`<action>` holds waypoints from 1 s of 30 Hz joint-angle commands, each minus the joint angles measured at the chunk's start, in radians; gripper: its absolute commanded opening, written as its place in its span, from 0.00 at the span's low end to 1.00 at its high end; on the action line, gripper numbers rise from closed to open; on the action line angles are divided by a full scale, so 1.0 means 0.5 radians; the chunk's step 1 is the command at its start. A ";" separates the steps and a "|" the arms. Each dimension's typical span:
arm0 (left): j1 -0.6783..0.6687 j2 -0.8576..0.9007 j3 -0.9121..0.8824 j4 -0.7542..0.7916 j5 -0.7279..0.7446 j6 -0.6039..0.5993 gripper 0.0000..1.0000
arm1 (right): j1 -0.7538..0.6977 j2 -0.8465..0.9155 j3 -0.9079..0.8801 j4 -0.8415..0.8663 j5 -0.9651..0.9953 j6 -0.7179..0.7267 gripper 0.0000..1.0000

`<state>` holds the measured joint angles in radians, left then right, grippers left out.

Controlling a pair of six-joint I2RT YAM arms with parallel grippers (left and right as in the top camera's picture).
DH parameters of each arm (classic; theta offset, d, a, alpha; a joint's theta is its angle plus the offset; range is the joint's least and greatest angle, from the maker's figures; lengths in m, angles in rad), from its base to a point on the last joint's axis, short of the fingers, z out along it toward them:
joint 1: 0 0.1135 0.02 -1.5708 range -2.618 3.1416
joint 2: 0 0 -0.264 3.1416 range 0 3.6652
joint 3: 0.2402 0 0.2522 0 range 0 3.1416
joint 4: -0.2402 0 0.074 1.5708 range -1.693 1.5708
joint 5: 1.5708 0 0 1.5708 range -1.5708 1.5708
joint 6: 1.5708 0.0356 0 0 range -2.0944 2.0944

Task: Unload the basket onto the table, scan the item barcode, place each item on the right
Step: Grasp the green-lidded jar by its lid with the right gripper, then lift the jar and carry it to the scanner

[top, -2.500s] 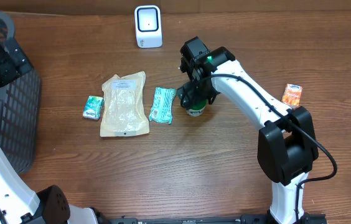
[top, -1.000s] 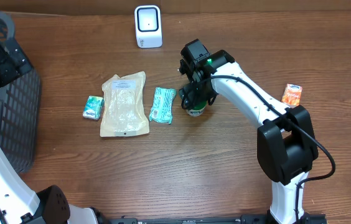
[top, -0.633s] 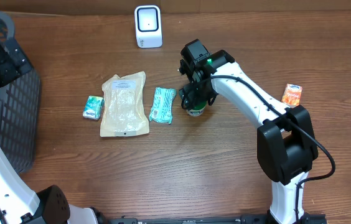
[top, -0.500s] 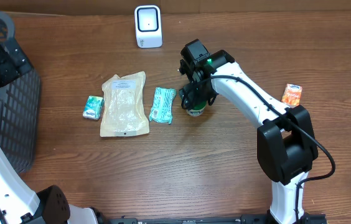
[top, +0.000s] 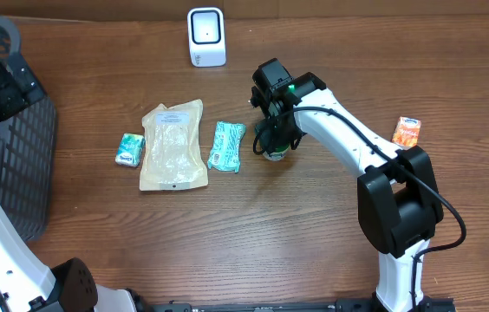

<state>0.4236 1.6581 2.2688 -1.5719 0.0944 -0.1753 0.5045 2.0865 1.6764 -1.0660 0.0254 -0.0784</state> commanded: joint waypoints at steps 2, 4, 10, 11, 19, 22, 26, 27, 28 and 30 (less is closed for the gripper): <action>0.002 0.005 0.008 0.003 0.015 0.044 1.00 | -0.008 0.016 0.118 -0.089 -0.053 0.007 0.52; 0.002 0.005 0.008 0.003 0.015 0.044 1.00 | -0.011 0.016 0.224 -0.174 -0.126 0.006 0.51; 0.002 0.005 0.008 0.003 0.015 0.044 1.00 | -0.015 0.013 0.671 -0.482 -0.542 0.000 0.50; 0.002 0.005 0.008 0.003 0.015 0.044 0.99 | -0.015 0.013 0.752 -0.533 -0.623 -0.011 0.50; 0.002 0.005 0.008 0.003 0.015 0.044 1.00 | -0.034 0.000 1.442 -0.864 -1.407 -0.275 0.49; 0.002 0.005 0.008 0.003 0.015 0.044 1.00 | -0.077 -0.010 1.646 -0.954 -1.659 -0.352 0.49; 0.002 0.005 0.008 0.003 0.015 0.044 1.00 | -0.171 -0.029 1.826 -1.084 -2.031 -0.533 0.49; 0.002 0.005 0.008 0.003 0.015 0.044 0.99 | -0.194 -0.034 1.844 -1.098 -2.097 -0.542 0.49; 0.002 0.005 0.008 0.003 0.015 0.044 1.00 | -0.218 -0.040 1.854 -1.100 -2.164 -0.541 0.49; 0.002 0.005 0.008 0.003 0.015 0.044 1.00 | -0.282 -0.053 1.855 -1.097 -2.338 -0.540 0.49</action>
<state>0.4236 1.6581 2.2688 -1.5719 0.0944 -0.1753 0.4046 2.1056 2.5698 -1.6165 -0.9180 -0.3004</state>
